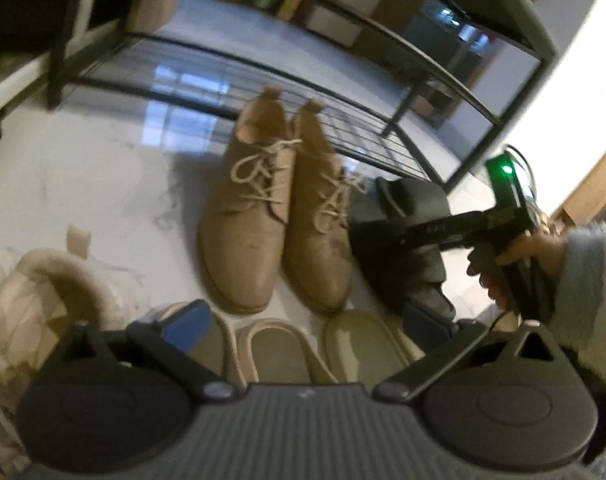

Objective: Organize scattered shoes

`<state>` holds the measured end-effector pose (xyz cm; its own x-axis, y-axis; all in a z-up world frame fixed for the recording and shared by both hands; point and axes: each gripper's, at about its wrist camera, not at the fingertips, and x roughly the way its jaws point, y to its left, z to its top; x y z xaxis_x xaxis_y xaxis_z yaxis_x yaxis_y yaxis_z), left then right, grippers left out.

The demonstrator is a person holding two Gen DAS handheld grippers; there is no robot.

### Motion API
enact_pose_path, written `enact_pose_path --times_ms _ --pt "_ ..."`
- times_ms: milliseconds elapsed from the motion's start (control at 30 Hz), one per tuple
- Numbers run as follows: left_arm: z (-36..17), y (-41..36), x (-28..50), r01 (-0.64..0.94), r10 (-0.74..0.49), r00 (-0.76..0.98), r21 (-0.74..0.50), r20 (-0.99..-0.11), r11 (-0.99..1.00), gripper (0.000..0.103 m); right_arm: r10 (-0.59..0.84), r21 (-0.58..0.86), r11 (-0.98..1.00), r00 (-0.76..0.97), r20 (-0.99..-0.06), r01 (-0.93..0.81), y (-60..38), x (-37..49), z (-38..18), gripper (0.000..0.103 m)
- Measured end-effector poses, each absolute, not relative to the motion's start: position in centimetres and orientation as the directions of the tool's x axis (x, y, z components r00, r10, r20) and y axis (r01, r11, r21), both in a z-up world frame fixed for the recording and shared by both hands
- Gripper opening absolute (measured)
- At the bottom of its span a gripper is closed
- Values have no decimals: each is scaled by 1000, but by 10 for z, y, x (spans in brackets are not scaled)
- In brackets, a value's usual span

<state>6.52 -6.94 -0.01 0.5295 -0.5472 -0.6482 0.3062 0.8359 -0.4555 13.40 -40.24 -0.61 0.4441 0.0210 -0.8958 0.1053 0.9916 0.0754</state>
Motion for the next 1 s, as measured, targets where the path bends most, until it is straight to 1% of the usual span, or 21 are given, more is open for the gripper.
enact_pose_path --times_ms 67,100,233,333,433,500,567,633,667,700,767,833,900,1000 --pt "-2 -67 66 291 -542 528 -461 -654 838 102 9 75 989 459 -888 126 -394 132 -6 101" --pt "-3 -66 65 288 -541 527 -461 -656 839 102 4 69 990 461 -888 126 -391 131 -5 97" --pt "-5 -66 64 291 -540 519 -458 -662 840 102 21 74 992 451 -892 100 -377 129 -2 95" --pt "-4 -67 63 293 -545 515 -461 -662 838 102 45 87 993 426 -904 78 -379 127 0 99" --pt "-1 -66 61 289 -541 536 -461 -648 839 102 83 162 979 482 -872 124 -405 126 20 101" --pt "2 -66 61 270 -526 557 -459 -643 846 102 67 194 964 539 -839 183 -426 125 35 103" --pt "6 -73 64 218 -498 575 -465 -649 858 102 -44 127 957 566 -823 260 -446 134 47 103" --pt "9 -81 67 200 -499 577 -481 -646 854 102 -160 55 940 579 -799 336 -466 144 58 103" --pt "10 -85 69 191 -500 578 -489 -645 851 102 -268 -82 937 550 -791 339 -473 163 57 103" --pt "11 -89 71 184 -503 578 -498 -643 848 102 -301 -133 935 535 -790 329 -474 170 54 103" --pt "12 -103 76 214 -542 565 -523 -623 825 102 -415 -334 909 468 -780 250 -470 195 35 103" --pt "10 -108 76 235 -556 554 -525 -620 818 102 -465 -426 885 429 -775 190 -465 209 18 103" --pt "6 -108 74 248 -562 549 -521 -619 817 102 -447 -416 893 444 -776 171 -462 216 13 103" --pt "-7 -107 72 228 -550 523 -516 -651 826 102 -438 -403 898 426 -791 175 -461 226 4 103"
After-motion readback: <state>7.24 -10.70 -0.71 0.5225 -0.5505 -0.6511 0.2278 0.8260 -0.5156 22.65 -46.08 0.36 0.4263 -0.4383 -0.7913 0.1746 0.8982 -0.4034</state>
